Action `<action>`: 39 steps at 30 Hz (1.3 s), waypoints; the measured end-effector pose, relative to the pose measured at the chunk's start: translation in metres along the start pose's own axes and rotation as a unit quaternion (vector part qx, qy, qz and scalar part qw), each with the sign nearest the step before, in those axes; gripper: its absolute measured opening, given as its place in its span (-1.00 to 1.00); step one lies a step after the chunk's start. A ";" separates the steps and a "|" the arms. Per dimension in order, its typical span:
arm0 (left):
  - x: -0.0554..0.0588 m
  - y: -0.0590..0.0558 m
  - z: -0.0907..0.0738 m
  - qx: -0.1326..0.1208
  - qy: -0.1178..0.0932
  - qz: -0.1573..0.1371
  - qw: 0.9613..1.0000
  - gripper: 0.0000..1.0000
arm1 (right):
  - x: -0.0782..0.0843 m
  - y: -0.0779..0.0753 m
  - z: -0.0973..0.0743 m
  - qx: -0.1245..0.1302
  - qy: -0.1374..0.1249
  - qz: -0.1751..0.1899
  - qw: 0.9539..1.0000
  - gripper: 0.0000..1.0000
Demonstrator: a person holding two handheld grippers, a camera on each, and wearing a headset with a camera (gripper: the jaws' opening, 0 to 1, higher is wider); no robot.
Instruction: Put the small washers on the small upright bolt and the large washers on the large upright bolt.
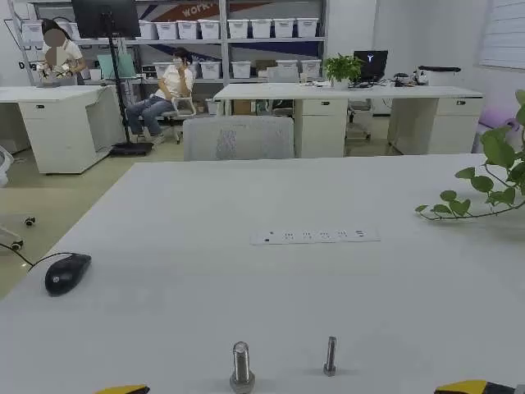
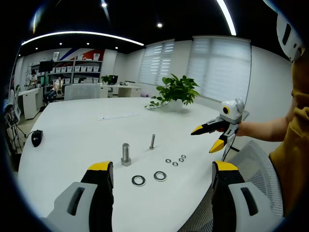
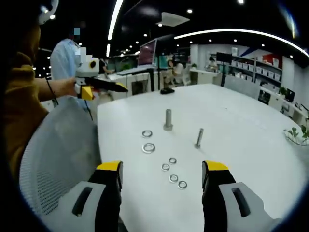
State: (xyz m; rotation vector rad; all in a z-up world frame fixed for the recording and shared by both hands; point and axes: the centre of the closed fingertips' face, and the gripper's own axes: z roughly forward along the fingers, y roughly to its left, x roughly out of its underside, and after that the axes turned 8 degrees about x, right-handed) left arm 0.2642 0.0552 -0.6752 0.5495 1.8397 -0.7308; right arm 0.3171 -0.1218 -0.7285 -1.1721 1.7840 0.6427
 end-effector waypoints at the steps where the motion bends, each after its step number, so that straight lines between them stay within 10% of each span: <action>1: 0.000 0.000 0.000 0.000 0.000 0.000 1.000 0.67 | 0.000 0.000 0.000 0.000 0.000 0.000 1.000 0.37; 39: 0.002 -0.004 0.001 -0.002 -0.006 -0.004 1.000 0.67 | 0.006 -0.002 0.000 0.002 0.010 -0.004 1.000 0.37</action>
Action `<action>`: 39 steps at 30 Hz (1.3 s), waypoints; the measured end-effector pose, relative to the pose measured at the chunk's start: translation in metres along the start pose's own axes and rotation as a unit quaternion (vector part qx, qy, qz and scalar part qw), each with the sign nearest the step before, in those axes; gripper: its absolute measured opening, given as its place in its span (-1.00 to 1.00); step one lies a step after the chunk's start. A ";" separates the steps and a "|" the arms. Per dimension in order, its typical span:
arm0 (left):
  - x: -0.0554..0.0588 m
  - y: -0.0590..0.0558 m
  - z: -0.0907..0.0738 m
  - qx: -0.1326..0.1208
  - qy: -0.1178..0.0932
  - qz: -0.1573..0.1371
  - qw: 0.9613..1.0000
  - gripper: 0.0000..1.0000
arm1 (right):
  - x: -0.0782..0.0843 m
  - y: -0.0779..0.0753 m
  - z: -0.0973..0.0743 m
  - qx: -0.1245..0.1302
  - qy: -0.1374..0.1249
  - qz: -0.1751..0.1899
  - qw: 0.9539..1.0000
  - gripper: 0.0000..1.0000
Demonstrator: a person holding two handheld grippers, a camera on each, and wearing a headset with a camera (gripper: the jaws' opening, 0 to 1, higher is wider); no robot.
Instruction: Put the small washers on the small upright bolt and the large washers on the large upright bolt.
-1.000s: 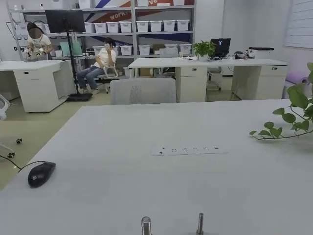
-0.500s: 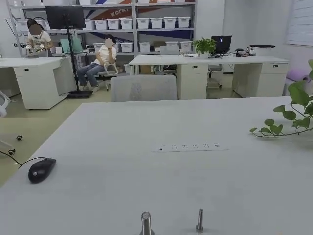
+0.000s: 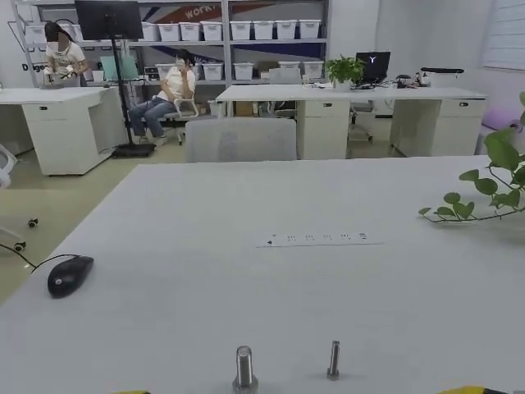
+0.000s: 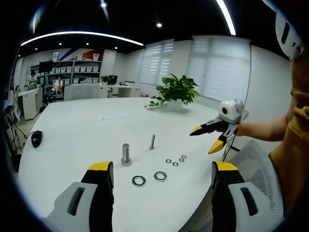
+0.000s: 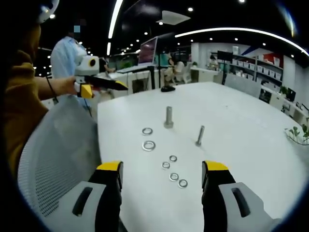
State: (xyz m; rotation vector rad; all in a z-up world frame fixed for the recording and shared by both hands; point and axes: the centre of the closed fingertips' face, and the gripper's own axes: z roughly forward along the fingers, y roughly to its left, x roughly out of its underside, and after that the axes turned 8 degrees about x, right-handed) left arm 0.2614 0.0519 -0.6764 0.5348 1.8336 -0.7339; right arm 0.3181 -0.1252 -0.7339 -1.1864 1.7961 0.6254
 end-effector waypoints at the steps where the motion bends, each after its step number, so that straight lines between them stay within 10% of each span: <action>1: 0.000 0.000 0.000 0.000 0.000 0.000 1.000 0.66 | 0.000 0.000 0.000 0.000 0.000 0.000 1.000 0.37; 39: 0.005 0.005 0.002 0.003 0.005 0.001 1.000 0.66 | 0.006 -0.006 0.001 -0.003 0.011 -0.003 1.000 0.36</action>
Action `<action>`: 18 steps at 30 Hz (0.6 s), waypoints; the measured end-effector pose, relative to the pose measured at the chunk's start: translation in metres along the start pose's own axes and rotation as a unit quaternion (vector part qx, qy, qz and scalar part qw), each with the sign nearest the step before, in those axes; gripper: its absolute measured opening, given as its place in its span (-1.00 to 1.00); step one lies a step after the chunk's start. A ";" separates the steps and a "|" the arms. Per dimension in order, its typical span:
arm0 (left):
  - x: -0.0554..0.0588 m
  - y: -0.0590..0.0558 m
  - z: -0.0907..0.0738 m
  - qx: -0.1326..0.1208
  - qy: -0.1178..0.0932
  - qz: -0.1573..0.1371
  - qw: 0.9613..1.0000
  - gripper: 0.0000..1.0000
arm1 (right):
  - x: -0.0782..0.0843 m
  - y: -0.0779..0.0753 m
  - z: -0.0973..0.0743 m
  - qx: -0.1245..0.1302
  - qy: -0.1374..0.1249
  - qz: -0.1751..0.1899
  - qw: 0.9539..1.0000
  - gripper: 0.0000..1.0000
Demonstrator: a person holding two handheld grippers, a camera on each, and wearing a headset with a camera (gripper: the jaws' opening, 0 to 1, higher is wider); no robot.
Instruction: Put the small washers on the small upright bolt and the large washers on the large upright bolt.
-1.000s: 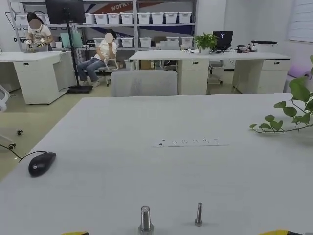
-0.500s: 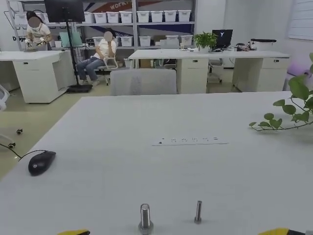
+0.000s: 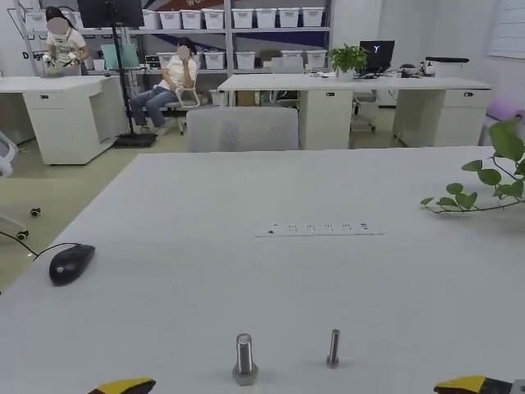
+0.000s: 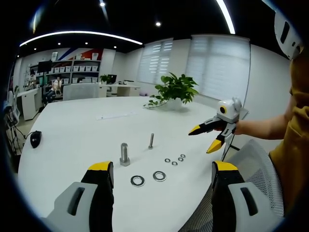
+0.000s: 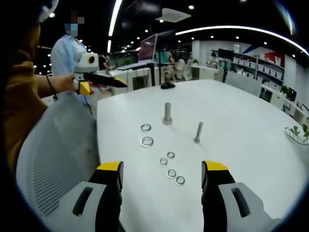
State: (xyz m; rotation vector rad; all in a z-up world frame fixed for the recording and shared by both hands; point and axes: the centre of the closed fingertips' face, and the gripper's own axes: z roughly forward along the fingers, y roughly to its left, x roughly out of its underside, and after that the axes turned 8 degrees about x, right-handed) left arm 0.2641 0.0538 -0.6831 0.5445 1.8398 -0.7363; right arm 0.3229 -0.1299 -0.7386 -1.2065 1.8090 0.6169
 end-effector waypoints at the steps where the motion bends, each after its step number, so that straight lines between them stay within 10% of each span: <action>1: 0.000 0.000 0.000 0.000 -0.001 0.000 1.000 0.66 | 0.000 -0.001 0.000 0.000 0.001 -0.001 1.000 0.35; 18: -0.007 0.002 0.011 -0.002 0.001 0.004 1.000 0.65 | 0.004 -0.012 0.005 -0.012 0.019 -0.019 1.000 0.34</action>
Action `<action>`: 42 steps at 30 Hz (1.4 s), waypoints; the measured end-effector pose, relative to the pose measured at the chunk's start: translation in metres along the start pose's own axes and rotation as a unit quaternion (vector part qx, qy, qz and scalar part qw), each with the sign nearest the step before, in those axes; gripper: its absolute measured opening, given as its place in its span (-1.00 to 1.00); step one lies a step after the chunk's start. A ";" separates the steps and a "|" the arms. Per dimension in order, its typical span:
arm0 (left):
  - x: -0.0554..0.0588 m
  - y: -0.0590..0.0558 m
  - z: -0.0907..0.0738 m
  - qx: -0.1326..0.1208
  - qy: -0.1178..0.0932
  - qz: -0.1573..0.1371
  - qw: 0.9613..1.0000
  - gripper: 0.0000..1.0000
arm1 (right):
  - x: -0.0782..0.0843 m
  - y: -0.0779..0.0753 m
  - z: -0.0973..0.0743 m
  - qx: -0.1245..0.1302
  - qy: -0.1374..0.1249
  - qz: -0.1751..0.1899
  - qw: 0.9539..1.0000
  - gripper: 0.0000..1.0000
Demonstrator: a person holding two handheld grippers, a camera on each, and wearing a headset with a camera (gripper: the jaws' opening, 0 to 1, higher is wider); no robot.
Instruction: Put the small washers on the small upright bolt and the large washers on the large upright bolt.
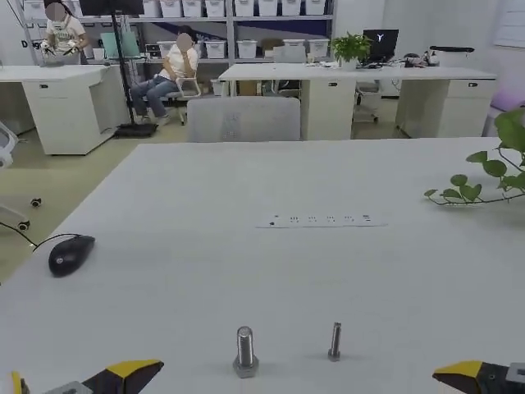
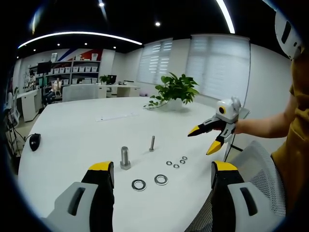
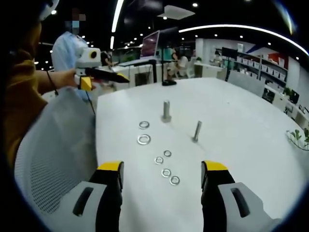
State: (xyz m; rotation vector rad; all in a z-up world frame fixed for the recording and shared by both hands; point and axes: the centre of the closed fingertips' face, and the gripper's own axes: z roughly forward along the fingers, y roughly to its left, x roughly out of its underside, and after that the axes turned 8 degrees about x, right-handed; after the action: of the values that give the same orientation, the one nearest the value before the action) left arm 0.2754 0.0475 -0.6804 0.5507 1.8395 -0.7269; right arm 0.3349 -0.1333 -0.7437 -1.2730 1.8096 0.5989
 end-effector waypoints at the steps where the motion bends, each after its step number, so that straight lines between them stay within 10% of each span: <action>1: 0.000 -0.001 0.001 0.000 0.001 0.001 1.000 0.65 | 0.003 -0.001 0.000 -0.003 0.007 -0.007 1.000 0.34; 22: 0.003 -0.007 -0.001 -0.001 -0.002 -0.010 1.000 0.64 | 0.016 -0.006 0.012 -0.058 0.084 -0.086 0.991 0.29; 42: 0.004 -0.003 0.000 -0.009 -0.010 -0.017 1.000 0.65 | 0.030 -0.010 0.023 -0.123 0.162 -0.180 0.962 0.20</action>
State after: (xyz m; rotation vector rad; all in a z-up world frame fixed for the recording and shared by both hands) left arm 0.2717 0.0458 -0.6837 0.4986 1.8385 -0.7354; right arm 0.3483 -0.1357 -0.7807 -1.9117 1.7292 0.4363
